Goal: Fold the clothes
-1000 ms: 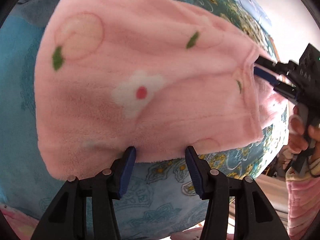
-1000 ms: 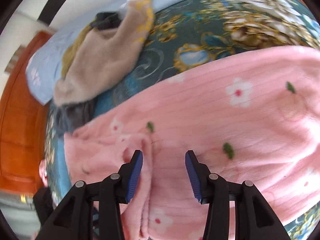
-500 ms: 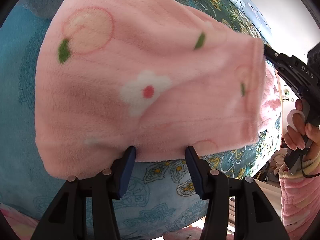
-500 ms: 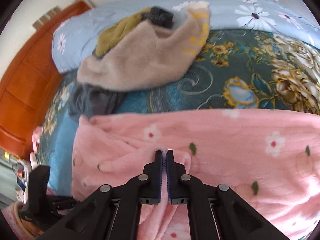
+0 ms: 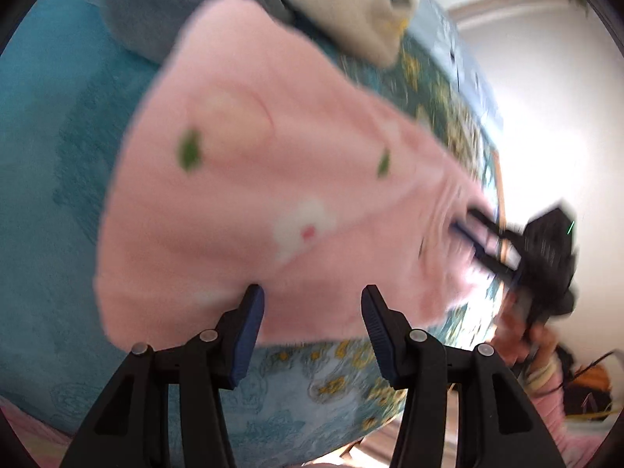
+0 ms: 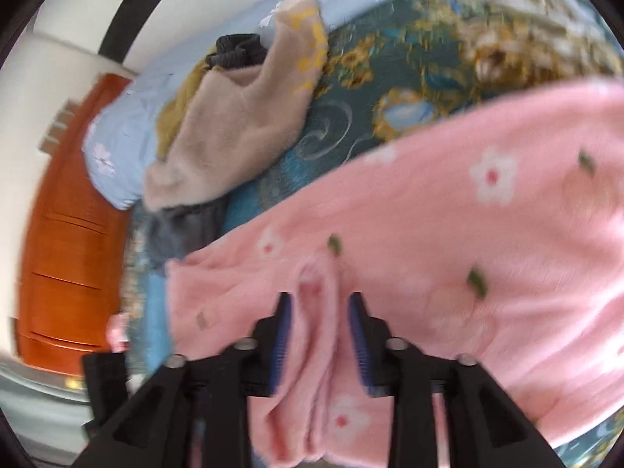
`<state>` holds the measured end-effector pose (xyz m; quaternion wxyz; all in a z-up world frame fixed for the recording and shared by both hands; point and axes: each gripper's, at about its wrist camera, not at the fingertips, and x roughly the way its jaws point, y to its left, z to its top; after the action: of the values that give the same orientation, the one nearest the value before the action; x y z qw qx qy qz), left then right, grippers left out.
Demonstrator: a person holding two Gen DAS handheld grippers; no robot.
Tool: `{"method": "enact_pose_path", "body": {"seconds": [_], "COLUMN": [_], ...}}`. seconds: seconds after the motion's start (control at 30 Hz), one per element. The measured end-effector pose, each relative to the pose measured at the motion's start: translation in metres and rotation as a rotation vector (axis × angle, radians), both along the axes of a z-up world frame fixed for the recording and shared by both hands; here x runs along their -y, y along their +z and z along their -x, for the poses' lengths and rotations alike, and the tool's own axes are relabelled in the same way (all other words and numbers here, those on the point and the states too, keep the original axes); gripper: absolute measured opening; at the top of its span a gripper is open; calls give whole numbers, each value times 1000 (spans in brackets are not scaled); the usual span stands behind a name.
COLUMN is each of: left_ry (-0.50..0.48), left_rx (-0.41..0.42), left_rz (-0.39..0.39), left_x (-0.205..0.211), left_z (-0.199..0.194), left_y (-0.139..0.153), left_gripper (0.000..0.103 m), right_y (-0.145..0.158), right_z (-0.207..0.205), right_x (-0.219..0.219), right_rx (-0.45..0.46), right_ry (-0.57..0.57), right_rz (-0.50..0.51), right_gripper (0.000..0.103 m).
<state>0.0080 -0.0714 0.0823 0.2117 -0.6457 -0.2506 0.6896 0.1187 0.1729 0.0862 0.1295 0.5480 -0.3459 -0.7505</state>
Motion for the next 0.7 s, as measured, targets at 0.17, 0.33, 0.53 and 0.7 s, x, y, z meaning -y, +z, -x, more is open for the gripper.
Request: {"method": "enact_pose_path", "body": {"seconds": [0.17, 0.33, 0.53, 0.7], "left_ry": [238, 301, 273, 317], "left_rx": [35, 40, 22, 41], "left_rz": [2, 21, 35, -9], "left_x": [-5, 26, 28, 43], "left_z": [-35, -65, -60, -58], "left_y": [-2, -12, -8, -11], "left_gripper": [53, 53, 53, 53], "right_y": [-33, -37, -36, -19], "right_z": [-8, 9, 24, 24], "right_x": [11, 26, 48, 51], "right_rx": [107, 83, 105, 69], "right_ry": [22, 27, 59, 45], "right_rz": [164, 167, 78, 103], "right_gripper": [62, 64, 60, 13]}}
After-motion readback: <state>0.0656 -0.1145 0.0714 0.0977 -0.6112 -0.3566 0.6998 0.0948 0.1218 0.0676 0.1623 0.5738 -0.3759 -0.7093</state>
